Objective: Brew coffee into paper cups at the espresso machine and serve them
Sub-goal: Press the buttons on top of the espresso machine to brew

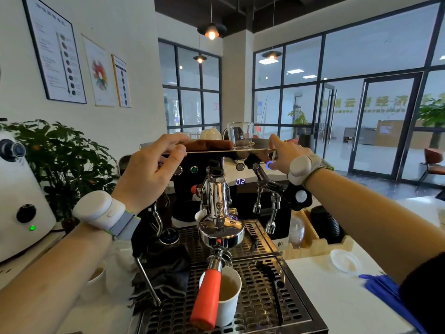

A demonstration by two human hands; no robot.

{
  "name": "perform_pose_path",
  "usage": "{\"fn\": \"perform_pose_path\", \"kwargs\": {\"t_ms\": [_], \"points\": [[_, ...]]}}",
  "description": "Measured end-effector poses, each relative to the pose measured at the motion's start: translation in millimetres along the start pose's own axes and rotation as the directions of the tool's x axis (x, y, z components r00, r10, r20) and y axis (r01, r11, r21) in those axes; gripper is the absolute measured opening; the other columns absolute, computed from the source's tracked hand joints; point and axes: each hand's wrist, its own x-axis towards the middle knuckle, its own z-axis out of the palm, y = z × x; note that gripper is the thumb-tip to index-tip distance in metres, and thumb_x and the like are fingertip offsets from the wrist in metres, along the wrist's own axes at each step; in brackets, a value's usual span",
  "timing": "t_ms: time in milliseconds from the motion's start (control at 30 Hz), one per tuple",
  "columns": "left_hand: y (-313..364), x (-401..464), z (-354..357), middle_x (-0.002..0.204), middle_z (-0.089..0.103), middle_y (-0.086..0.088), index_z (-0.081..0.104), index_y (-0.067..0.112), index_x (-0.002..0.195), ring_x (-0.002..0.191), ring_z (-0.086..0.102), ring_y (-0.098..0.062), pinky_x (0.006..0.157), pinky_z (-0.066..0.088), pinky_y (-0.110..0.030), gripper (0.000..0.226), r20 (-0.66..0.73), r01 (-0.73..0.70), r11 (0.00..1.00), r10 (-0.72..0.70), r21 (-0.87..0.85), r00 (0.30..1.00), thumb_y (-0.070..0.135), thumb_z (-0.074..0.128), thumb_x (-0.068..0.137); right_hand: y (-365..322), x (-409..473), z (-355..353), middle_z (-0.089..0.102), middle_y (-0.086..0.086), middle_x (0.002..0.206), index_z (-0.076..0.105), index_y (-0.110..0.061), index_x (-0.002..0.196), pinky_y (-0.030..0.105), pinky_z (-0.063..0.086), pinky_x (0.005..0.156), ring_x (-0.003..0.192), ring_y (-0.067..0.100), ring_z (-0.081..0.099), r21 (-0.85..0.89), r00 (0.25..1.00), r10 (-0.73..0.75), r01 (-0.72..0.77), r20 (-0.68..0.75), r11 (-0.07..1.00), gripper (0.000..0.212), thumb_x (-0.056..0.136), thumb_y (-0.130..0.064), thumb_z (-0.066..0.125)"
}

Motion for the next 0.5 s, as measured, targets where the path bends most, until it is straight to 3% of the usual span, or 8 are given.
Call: {"fn": "perform_pose_path", "kwargs": {"t_ms": [100,233,367,500], "points": [[0,0,0,0.095,0.069,0.004,0.057,0.021,0.122,0.066,0.059,0.012,0.059,0.038,0.0,0.027,-0.001,0.005,1.0,-0.005,0.003,1.0,0.028,0.044,0.099,1,3,3,0.049,0.004,0.08,0.034,-0.017,0.118,0.035,0.04,0.064,0.063,0.023,0.05,0.051,1.0,0.02,-0.021,0.011,0.998,0.045,0.085,-0.023,0.065],[3,1,-1,0.095,0.069,0.0,0.057,0.017,0.122,0.066,0.057,0.016,0.057,0.037,0.002,0.026,0.008,0.004,1.0,-0.004,0.001,1.0,0.023,0.045,0.099,4,4,5,0.052,0.002,0.075,0.035,-0.015,0.12,0.026,0.028,0.048,0.055,0.017,0.045,0.181,1.0,0.007,-0.008,0.007,0.983,0.047,0.084,-0.026,0.065],[8,4,-1,0.102,0.069,-0.001,0.058,0.019,0.121,0.061,0.057,0.014,0.055,0.036,0.0,0.026,0.018,0.078,0.996,-0.077,-0.031,0.997,0.025,0.046,0.098,-4,2,0,0.061,0.006,0.085,0.031,-0.016,0.129,0.027,0.037,0.05,0.059,0.016,0.052,0.384,0.998,-0.063,0.065,-0.019,0.921,0.056,0.084,-0.029,0.062],[14,7,-3,0.112,0.067,0.002,0.058,0.026,0.119,0.102,0.061,0.001,0.084,0.045,-0.008,0.025,0.027,0.169,0.975,-0.167,-0.147,0.986,0.034,0.049,0.097,-19,-8,-5,0.057,0.007,0.077,0.03,-0.018,0.134,0.018,0.041,0.049,0.054,0.012,0.049,0.537,0.987,-0.115,0.159,-0.115,0.829,0.06,0.085,-0.027,0.063]]}}
